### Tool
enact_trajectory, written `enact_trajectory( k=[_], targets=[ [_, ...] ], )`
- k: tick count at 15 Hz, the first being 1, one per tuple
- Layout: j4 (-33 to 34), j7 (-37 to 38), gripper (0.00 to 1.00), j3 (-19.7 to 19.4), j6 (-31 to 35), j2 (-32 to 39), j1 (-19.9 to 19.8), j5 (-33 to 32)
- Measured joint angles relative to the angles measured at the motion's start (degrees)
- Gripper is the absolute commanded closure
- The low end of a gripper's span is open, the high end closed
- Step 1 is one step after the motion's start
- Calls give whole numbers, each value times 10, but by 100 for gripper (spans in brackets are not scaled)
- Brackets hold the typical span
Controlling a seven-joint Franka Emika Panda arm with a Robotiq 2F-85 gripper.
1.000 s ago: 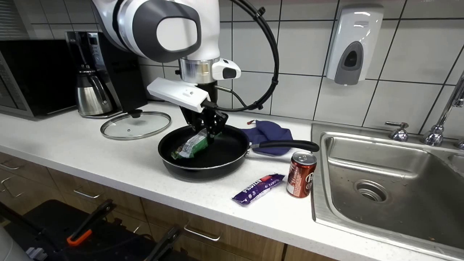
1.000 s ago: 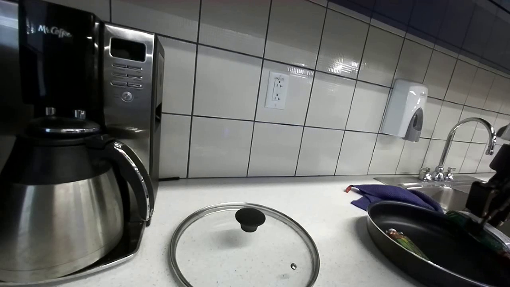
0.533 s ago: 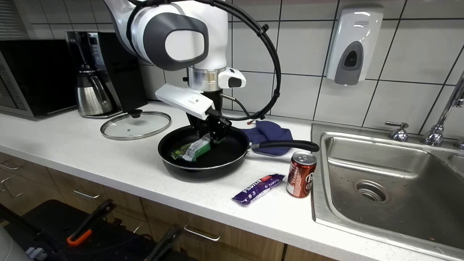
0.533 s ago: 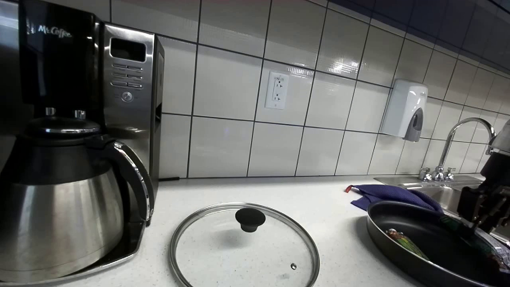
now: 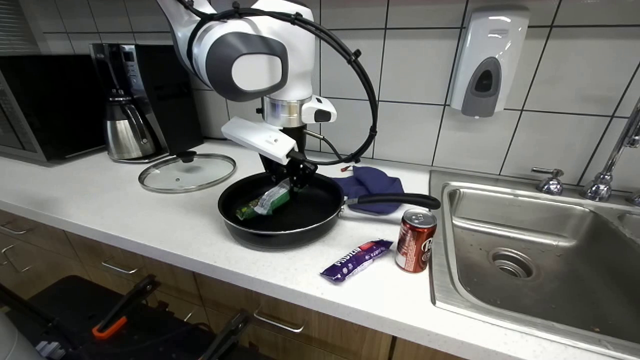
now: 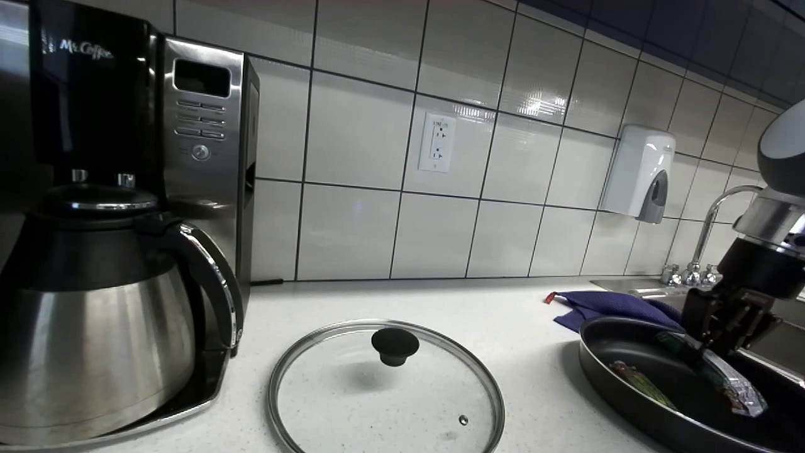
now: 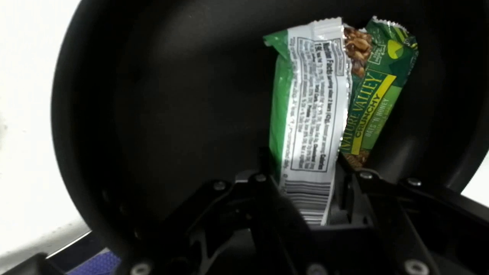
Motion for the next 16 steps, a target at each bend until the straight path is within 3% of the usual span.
enact_trajectory(
  k=[5, 6, 7, 9, 13, 16],
  targets=[
    [23, -7, 87, 6, 7, 35, 6, 15],
    [26, -7, 73, 6, 8, 42, 6, 15],
    [29, -7, 37, 6, 8, 47, 6, 16],
    [34, -9, 29, 7, 8, 53, 6, 16],
    [36, -34, 1, 15, 7, 46, 6, 20],
    [32, -40, 0, 23, 3, 23, -1, 13]
  ],
)
